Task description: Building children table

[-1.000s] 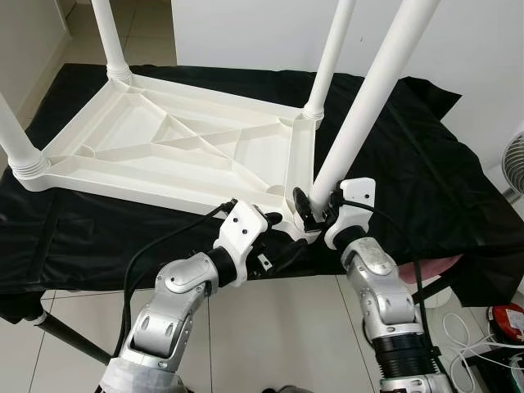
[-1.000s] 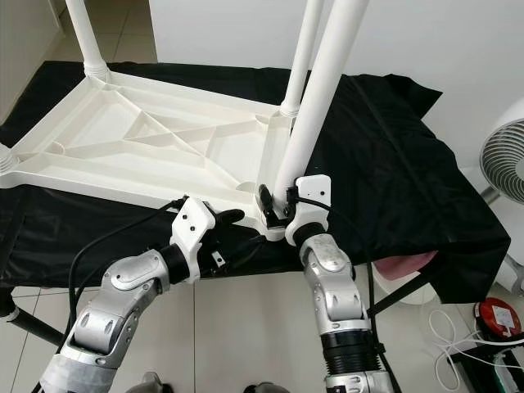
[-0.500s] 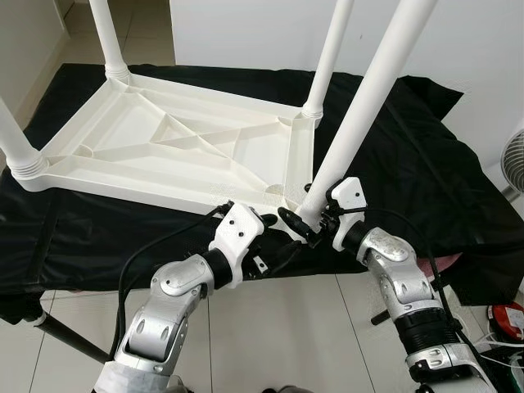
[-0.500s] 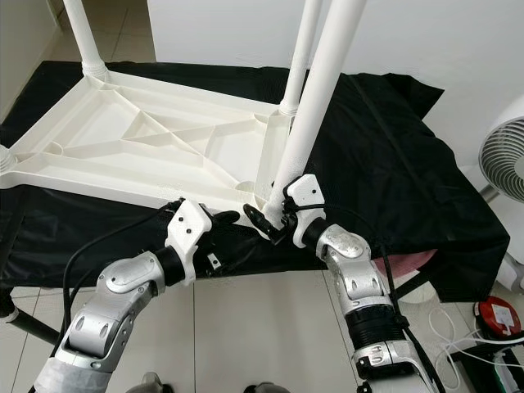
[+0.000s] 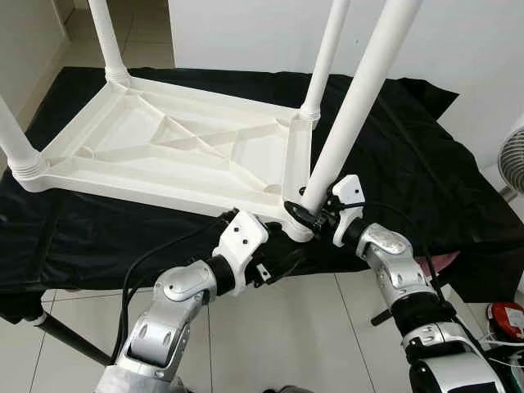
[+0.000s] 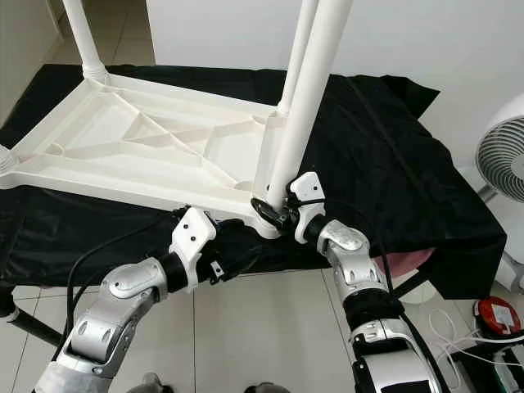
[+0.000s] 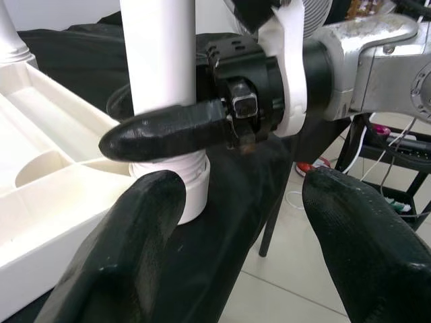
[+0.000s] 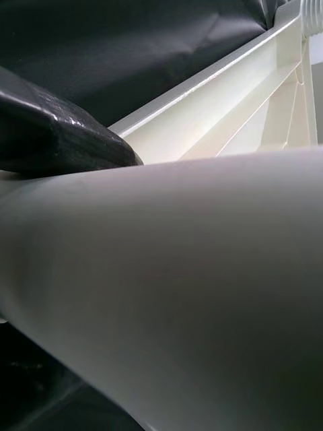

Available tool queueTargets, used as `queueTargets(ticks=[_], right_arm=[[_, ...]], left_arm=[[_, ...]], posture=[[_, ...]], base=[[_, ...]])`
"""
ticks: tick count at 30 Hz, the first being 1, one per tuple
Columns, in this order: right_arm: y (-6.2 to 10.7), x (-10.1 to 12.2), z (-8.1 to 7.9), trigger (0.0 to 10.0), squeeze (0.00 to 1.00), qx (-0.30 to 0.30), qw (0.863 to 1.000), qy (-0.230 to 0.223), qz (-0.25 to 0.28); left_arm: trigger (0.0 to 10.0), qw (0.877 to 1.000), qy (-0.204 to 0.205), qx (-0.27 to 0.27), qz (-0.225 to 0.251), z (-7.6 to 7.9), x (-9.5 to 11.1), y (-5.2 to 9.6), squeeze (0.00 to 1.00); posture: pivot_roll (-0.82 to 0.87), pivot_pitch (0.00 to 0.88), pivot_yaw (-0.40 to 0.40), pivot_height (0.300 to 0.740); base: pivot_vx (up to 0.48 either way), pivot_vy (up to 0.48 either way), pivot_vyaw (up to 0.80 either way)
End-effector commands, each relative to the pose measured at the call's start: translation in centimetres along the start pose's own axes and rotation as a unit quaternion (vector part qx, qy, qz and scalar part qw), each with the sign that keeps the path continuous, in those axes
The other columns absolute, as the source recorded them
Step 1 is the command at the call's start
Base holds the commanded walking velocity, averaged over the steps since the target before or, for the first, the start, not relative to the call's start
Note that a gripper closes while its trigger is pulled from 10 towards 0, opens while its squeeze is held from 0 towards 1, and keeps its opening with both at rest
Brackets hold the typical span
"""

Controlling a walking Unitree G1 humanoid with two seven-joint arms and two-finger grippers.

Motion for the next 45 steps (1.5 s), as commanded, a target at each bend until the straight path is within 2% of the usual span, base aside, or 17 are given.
queueTargets(ticks=[1,2,3,10,16,21,23,27,32,33,34,35,38,41,43,44,45], right_arm=[[0.2,-0.9,-0.1,0.0,0.0,-0.004,1.0,0.004,-0.014],[0.3,-1.0,0.0,0.0,0.0,-0.019,1.0,0.002,-0.008],[0.3,-1.1,0.1,10.0,0.0,-0.03,1.0,-0.006,-0.003],[0.2,-1.6,-0.1,10.0,0.0,-0.095,0.995,-0.013,0.011],[0.0,-1.9,-1.4,10.0,0.0,-0.142,0.989,-0.031,0.032],[-0.1,-1.6,-2.4,10.0,0.0,-0.263,0.959,-0.087,0.068],[-0.1,-1.6,-2.4,10.0,0.0,-0.263,0.959,-0.087,0.068],[0.3,-1.6,-3.2,10.0,0.0,-0.343,0.927,-0.117,0.095],[-0.2,-1.2,-4.1,10.0,0.0,-0.329,0.93,-0.126,0.109],[-0.2,-1.1,-4.1,10.0,0.2,-0.324,0.931,-0.127,0.112],[-0.2,-1.1,-4.1,10.0,0.2,-0.324,0.931,-0.127,0.112],[0.0,-0.8,-3.9,10.0,1.0,-0.323,0.931,-0.124,0.118],[0.2,-0.5,-3.6,10.0,1.0,-0.313,0.934,-0.124,0.122],[0.4,0.2,-3.6,10.0,1.0,-0.234,0.958,-0.116,0.12],[0.6,0.3,-3.5,10.0,1.0,-0.209,0.965,-0.114,0.113],[1.0,0.4,-3.1,10.0,0.0,-0.178,0.972,-0.114,0.106],[1.0,0.4,-3.1,10.0,0.0,-0.178,0.972,-0.114,0.106]], left_arm=[[10.0,0.999,0.001,0.025,-0.021,0.1,-0.9,-0.1,0.0],[10.0,0.999,0.0,0.025,-0.024,0.2,-1.2,-0.1,0.0],[10.0,0.999,0.0,0.027,-0.027,0.2,-1.3,-0.1,0.0],[10.0,0.999,0.002,0.038,-0.033,0.1,-1.8,-0.1,0.0],[10.0,0.998,0.0,0.046,-0.035,-0.2,-1.9,-0.1,0.0],[10.0,0.998,-0.003,0.054,-0.036,-0.6,-2.0,-0.1,0.0],[10.0,0.998,-0.003,0.054,-0.036,-0.6,-2.0,-0.1,0.0],[10.0,0.997,-0.005,0.063,-0.042,-1.3,-2.3,0.4,0.0],[10.0,0.995,0.002,0.085,-0.044,-1.8,-2.4,0.6,0.0],[10.0,0.995,0.003,0.087,-0.043,-1.9,-2.4,0.6,0.0],[10.0,0.995,0.003,0.087,-0.043,-1.9,-2.4,0.6,0.0],[10.0,0.995,0.0,0.089,-0.042,-1.9,-2.4,0.6,0.0],[10.0,0.995,-0.003,0.088,-0.042,-1.8,-2.3,0.5,0.0],[10.0,0.995,-0.004,0.09,-0.043,-1.9,-2.2,0.5,0.0],[10.0,0.995,-0.003,0.091,-0.042,-1.9,-2.2,0.5,0.0],[10.0,0.995,-0.003,0.092,-0.043,-2.0,-2.2,0.5,0.0],[10.0,0.995,-0.003,0.092,-0.043,-2.0,-2.2,0.5,0.0]], posture=[[0.04,0.02,-0.075,0.74],[0.04,0.018,-0.078,0.74],[0.04,0.017,-0.079,0.74],[0.04,0.014,-0.084,0.74],[0.04,0.024,-0.093,0.74],[0.02,0.037,-0.099,0.74],[0.02,0.037,-0.099,0.74],[0.02,0.041,-0.097,0.74],[0.02,0.034,-0.078,0.74],[0.02,0.033,-0.078,0.74],[0.02,0.033,-0.078,0.74],[0.02,0.033,-0.078,0.74],[0.03,0.032,-0.078,0.74],[0.03,0.033,-0.077,0.74],[0.03,0.033,-0.078,0.74],[0.03,0.032,-0.08,0.74],[0.03,0.032,-0.08,0.74]], base=[[0.0,0.0,0.0],[0.0,0.0,0.0],[0.0,0.0,0.0],[0.0,0.0,0.0],[0.0,0.0,0.0],[0.0,0.0,0.0],[0.0,0.0,0.0],[0.0,0.0,0.0],[0.0,0.0,0.0],[0.0,0.0,0.0],[0.0,0.0,0.0],[0.0,0.0,0.0],[0.0,0.0,0.0],[0.0,0.0,0.0],[0.0,0.0,0.0],[0.0,0.0,0.0],[0.0,0.0,0.0]])
Point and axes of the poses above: a point about 5 cm out from each wrist's last joint towards the gripper, its own y axis pointing back from the gripper into the wrist, its own x axis along the axis of the wrist's last joint, z = x × y, the point moved 1 cm from there along -y, pointing out of the wrist towards the gripper, and after that the axes turned 12 degrees about -y, right-handed, at the moved point
